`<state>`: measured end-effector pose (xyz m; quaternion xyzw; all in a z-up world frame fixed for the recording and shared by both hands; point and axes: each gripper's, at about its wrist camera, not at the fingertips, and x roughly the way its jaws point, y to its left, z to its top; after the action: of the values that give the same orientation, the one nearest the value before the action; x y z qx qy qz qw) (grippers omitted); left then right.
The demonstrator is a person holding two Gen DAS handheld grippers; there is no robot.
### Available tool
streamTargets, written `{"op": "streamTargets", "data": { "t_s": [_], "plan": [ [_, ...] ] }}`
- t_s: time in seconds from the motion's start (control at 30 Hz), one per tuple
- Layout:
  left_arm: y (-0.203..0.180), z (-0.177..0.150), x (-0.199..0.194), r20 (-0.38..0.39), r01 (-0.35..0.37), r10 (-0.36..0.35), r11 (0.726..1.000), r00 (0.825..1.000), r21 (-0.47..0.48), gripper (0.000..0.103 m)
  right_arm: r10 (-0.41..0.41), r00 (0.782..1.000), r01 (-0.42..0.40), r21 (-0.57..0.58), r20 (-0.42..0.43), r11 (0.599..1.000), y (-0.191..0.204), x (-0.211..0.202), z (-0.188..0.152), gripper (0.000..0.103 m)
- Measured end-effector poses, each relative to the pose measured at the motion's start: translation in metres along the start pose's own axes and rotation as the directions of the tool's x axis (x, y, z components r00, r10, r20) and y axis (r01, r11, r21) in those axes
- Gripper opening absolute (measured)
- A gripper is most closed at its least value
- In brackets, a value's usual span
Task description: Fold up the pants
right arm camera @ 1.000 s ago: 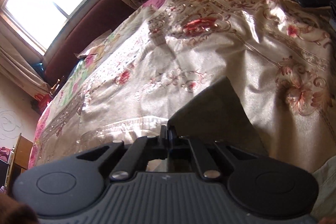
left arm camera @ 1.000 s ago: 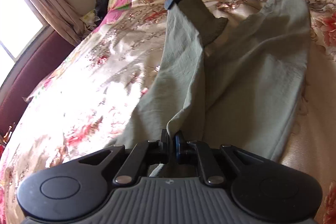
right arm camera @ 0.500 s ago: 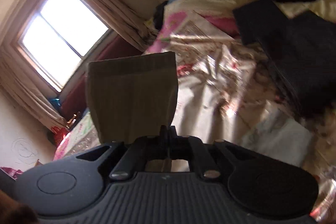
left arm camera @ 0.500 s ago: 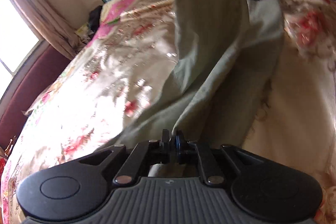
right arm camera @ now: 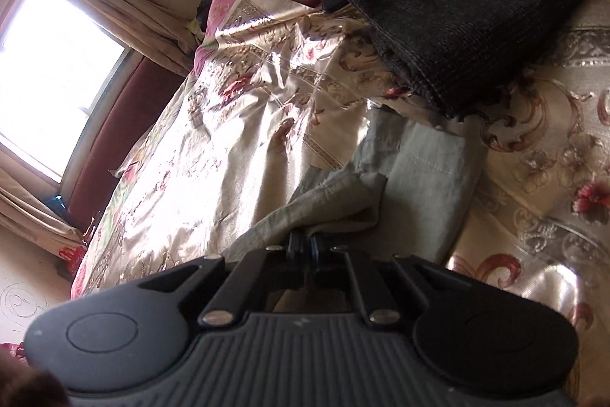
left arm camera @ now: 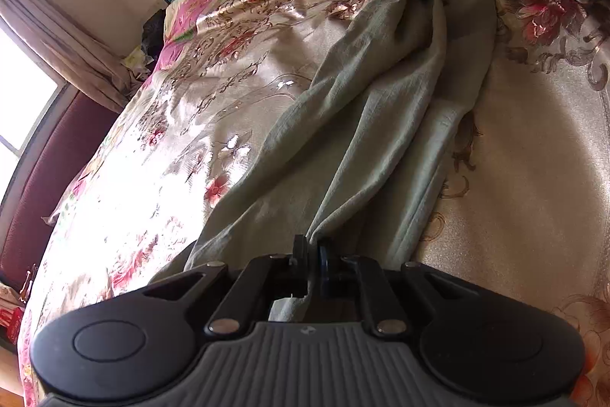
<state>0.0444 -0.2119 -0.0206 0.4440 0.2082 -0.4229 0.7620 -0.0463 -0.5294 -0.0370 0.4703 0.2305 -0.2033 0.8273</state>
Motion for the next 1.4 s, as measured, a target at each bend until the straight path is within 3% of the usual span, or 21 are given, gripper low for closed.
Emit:
{"op": "streamTargets", "data": {
  "t_s": [0.13,0.23,0.3,0.33,0.43,0.47,0.53,0.6,0.7,0.87,1.03,1.3,1.4],
  "plan": [
    [0.011,0.002,0.008,-0.022,0.021,-0.023,0.998,1.000,-0.055,0.028,-0.041,0.998,0.041,-0.004,-0.049,0.999,0.002,0.019,0.003,0.008],
    [0.027,0.004,0.008,-0.021,0.025,-0.027,0.995,0.999,-0.092,0.028,-0.025,0.998,0.026,0.019,-0.061,0.999,0.013,0.021,0.012,0.004],
    [0.044,0.006,-0.006,0.021,-0.010,0.013,0.991,1.000,-0.133,0.028,0.042,0.999,-0.042,0.002,-0.008,0.999,0.039,0.002,0.027,0.004],
    [0.054,0.008,-0.015,0.049,-0.035,0.044,0.986,0.998,-0.161,0.028,0.117,0.992,-0.117,-0.013,0.034,0.993,0.056,-0.016,0.036,0.003],
    [0.072,0.010,-0.035,0.108,-0.042,0.070,0.969,0.992,-0.244,0.028,0.251,0.954,-0.232,-0.128,0.167,0.964,0.095,-0.065,0.050,0.003],
    [0.071,0.010,-0.037,0.116,-0.033,0.064,0.968,0.991,-0.249,0.028,0.242,0.953,-0.217,-0.145,0.184,0.965,0.098,-0.074,0.050,0.003],
    [0.056,0.009,-0.033,0.114,0.002,0.024,0.976,0.993,-0.220,0.028,0.154,0.974,-0.132,-0.135,0.169,0.982,0.085,-0.075,0.044,0.003],
    [0.030,0.005,-0.022,0.085,0.031,-0.020,0.990,0.996,-0.139,0.028,0.024,0.992,-0.010,-0.118,0.122,0.993,0.058,-0.065,0.031,0.003],
    [-0.004,-0.002,-0.010,0.032,0.068,-0.067,0.997,0.997,-0.037,0.028,-0.090,0.996,0.090,-0.028,0.027,0.996,0.012,-0.046,0.015,0.003],
    [-0.016,-0.003,-0.015,0.027,0.063,-0.064,0.998,0.998,0.016,0.028,-0.113,0.993,0.114,0.061,-0.018,0.992,-0.022,-0.036,0.001,0.003],
    [-0.011,-0.004,-0.012,0.020,0.070,-0.070,0.998,0.997,0.000,0.028,-0.106,0.994,0.106,0.042,0.004,0.993,-0.023,-0.039,0.000,0.003],
    [-0.017,-0.014,-0.026,0.029,0.082,-0.080,0.994,0.996,-0.074,0.029,-0.206,0.978,0.206,-0.030,0.022,0.978,-0.023,-0.040,-0.001,0.004],
    [-0.013,-0.024,-0.040,0.045,0.080,-0.076,0.991,0.996,-0.108,0.038,-0.249,0.967,0.251,-0.040,0.049,0.967,-0.020,-0.053,-0.003,0.005]
  ]
}}
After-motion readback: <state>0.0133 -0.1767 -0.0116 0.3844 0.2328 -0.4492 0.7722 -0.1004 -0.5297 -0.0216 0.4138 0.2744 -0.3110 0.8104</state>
